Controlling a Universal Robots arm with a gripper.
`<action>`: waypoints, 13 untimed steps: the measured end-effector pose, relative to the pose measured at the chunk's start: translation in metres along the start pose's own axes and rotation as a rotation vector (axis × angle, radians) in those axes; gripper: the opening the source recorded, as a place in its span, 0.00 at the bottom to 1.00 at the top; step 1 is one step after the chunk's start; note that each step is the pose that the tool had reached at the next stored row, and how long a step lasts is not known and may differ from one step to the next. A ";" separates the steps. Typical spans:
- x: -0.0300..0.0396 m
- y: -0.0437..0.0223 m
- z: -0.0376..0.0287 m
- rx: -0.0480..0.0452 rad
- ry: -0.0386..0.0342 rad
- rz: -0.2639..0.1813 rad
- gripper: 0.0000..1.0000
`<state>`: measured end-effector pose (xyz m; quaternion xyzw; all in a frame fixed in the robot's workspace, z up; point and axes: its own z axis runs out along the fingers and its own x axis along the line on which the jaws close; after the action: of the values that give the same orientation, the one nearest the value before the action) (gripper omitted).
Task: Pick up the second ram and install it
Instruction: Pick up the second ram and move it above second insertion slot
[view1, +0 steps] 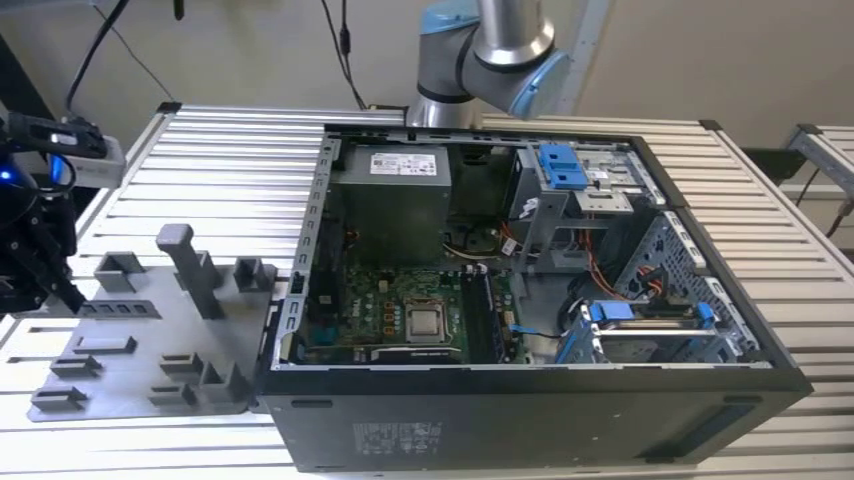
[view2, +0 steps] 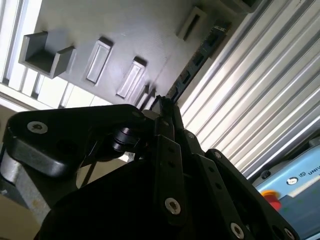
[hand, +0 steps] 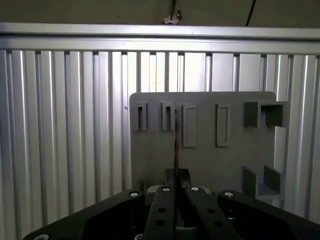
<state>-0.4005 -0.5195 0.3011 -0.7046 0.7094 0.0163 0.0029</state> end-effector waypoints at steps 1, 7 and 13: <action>0.0000 0.0000 -0.0009 0.0000 0.0000 0.000 0.14; -0.0002 0.0001 -0.0056 0.0000 0.0000 0.001 0.14; -0.0003 0.0001 -0.0099 0.0000 0.0000 0.001 0.14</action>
<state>-0.4005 -0.5195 0.3109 -0.7041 0.7099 0.0163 0.0029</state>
